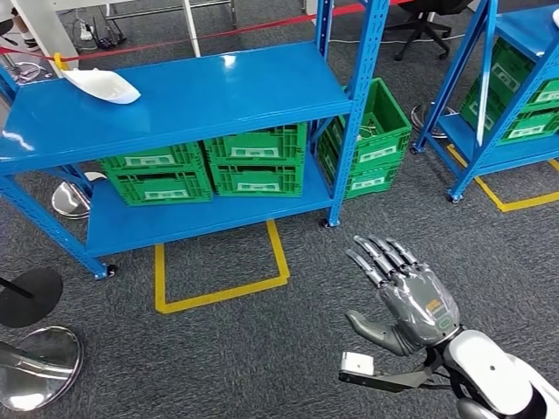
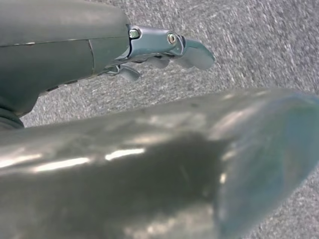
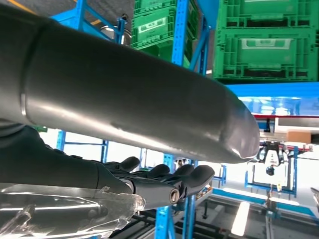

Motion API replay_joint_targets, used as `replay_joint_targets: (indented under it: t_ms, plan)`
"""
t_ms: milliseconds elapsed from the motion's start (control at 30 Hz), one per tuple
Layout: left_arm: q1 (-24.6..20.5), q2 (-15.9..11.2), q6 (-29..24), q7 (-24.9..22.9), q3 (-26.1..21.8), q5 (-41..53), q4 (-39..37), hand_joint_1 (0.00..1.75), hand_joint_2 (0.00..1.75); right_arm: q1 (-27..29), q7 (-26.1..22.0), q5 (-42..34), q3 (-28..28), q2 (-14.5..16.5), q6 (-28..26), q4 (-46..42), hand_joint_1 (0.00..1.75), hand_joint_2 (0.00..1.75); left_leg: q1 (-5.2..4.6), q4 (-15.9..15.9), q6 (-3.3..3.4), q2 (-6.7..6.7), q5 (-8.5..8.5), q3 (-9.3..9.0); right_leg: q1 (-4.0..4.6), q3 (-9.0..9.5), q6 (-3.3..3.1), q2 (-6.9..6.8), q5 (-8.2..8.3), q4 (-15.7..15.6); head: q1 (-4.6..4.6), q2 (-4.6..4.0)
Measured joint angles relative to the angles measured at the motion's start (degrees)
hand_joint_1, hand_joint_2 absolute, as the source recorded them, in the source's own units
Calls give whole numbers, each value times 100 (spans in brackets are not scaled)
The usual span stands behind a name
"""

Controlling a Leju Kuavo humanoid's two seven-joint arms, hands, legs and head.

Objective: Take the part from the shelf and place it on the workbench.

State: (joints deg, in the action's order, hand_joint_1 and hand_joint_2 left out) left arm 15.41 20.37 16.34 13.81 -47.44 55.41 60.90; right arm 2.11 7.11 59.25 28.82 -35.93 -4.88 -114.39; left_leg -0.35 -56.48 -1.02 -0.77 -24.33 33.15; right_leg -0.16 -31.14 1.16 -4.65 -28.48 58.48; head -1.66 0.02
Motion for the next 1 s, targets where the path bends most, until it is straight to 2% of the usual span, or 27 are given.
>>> replay_joint_targets:
  t_ms: [67,200,433,900,1000]
  plan:
    - [2,3,-43,-26,-8,-18,0,0,0,-1,9,15,1,0,12,1,0,0,0,5,-9,1,-6,-5,2,14,-25,6,13,-38,-1,0]
    - [-2,9,-77,-88,-12,-62,1,0,0,-2,21,39,1,1,18,3,0,0,-3,4,41,-3,-16,-7,-1,47,52,19,61,-113,-2,0]
    - [2,11,-99,-166,-12,-124,1,0,0,-4,21,42,15,1,8,4,0,0,-5,-1,64,-5,-17,-6,-5,95,111,22,82,-136,1,0]
    - [28,11,-197,-214,41,-220,3,0,0,-11,20,57,21,1,-15,4,0,0,10,2,71,-5,-1,-11,8,93,119,25,86,-134,2,0]
    - [32,11,-201,-214,65,-242,3,0,131,-16,-3,57,22,0,-29,4,0,131,9,2,71,-5,-1,-10,7,92,119,25,87,-134,1,0]
